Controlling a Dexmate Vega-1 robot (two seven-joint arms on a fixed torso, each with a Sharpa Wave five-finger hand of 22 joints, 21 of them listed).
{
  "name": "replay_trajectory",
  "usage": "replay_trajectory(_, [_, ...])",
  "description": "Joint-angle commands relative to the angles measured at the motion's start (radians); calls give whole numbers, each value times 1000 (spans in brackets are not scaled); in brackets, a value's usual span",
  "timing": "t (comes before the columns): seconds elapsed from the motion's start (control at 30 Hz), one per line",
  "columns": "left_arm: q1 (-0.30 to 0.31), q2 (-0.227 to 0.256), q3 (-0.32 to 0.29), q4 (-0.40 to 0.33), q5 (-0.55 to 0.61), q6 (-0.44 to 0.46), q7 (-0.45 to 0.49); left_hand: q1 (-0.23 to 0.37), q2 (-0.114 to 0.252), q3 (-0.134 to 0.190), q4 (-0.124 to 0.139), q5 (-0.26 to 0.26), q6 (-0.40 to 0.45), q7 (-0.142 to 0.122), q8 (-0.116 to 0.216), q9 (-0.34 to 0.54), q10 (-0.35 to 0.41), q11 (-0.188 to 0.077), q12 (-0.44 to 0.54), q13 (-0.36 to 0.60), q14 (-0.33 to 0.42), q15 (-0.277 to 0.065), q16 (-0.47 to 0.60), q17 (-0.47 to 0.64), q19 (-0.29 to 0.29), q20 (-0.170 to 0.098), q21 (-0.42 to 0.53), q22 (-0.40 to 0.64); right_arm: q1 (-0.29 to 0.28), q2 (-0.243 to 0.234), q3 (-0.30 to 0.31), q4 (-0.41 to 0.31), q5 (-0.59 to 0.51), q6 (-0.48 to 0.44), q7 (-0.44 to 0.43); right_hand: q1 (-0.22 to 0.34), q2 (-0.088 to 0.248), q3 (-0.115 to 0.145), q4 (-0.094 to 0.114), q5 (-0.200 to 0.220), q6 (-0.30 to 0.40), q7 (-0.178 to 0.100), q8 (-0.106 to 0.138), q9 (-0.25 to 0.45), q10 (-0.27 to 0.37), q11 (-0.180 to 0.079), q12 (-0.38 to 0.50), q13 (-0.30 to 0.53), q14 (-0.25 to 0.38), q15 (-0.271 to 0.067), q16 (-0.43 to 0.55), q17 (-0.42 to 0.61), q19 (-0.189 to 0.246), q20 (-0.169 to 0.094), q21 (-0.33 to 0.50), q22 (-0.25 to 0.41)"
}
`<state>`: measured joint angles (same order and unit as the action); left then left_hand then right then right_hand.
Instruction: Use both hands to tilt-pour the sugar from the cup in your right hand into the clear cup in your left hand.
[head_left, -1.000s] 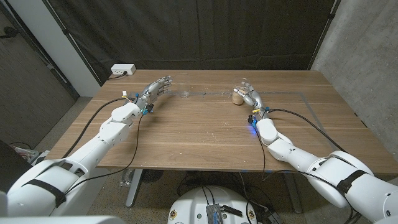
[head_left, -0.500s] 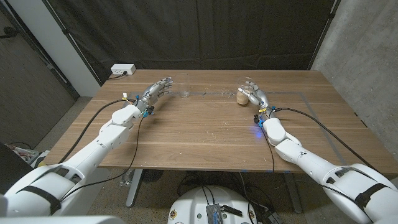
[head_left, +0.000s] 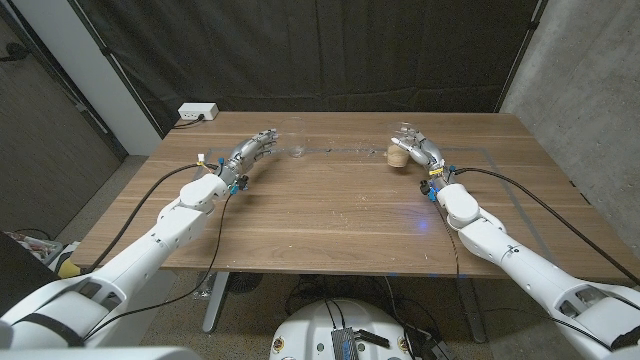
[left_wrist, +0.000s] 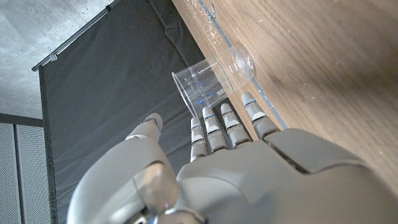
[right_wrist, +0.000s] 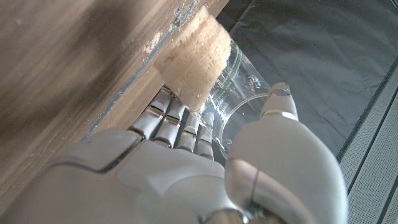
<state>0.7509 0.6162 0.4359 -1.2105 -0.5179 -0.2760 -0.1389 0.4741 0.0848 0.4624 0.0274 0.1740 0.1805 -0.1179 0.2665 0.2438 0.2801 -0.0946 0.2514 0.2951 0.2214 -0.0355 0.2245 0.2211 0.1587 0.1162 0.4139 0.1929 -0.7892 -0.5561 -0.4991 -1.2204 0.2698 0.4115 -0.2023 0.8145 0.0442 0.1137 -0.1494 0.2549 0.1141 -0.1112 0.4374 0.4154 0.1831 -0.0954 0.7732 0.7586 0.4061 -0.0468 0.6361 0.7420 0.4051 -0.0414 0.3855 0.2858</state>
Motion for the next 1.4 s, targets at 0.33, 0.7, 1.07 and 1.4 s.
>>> replay_trajectory(0.33, [37, 29, 12, -65, 51, 11, 44, 9, -1, 4, -9, 4, 6, -5, 0, 4, 5, -2, 1, 3, 7, -47, 4, 3, 9, -4, -1, 6, -102, -44, 102, -137, 75, -3, 16, 31, -5, -8, -2, -4, 19, -2, 17, 13, -21, 5, 9, 20, -15, -176, 7, 28, -4, -44, 7, 6])
replay_trajectory(0.7, [37, 33, 12, -55, 57, 5, 42, 13, -2, 7, -14, 4, 5, -7, 0, 5, 7, -4, 2, 5, 7, -49, 4, 5, 8, -6, -2, 6, -122, -58, 126, -192, 102, -27, 33, 5, -18, -25, 13, -6, 25, 5, 25, 21, -20, 4, 19, 32, -14, -177, -2, 30, -10, -45, 7, 7])
replay_trajectory(1.07, [44, 30, 10, -40, 59, -9, 47, 19, -4, 10, -19, 4, 5, -6, 1, 5, 8, -5, 2, 6, 8, -50, 4, 6, 11, -7, -2, 6, -145, -100, 156, -327, 184, -165, 60, 21, -7, -17, 9, -3, 31, 12, 31, 27, -10, 8, 29, 39, -5, -180, -5, 33, -6, -44, 11, 7])
replay_trajectory(1.4, [43, 60, 21, -66, 131, -31, 78, 23, -4, 13, -23, 4, 9, -7, 2, 6, 7, -4, 1, 7, 10, -53, 6, 8, 11, -7, -2, 7, -152, -112, 162, -348, 190, -193, 60, 30, -3, -14, 7, -5, 39, 14, 37, 31, -15, 12, 31, 44, -5, -177, -10, 34, -9, -42, 11, 7])
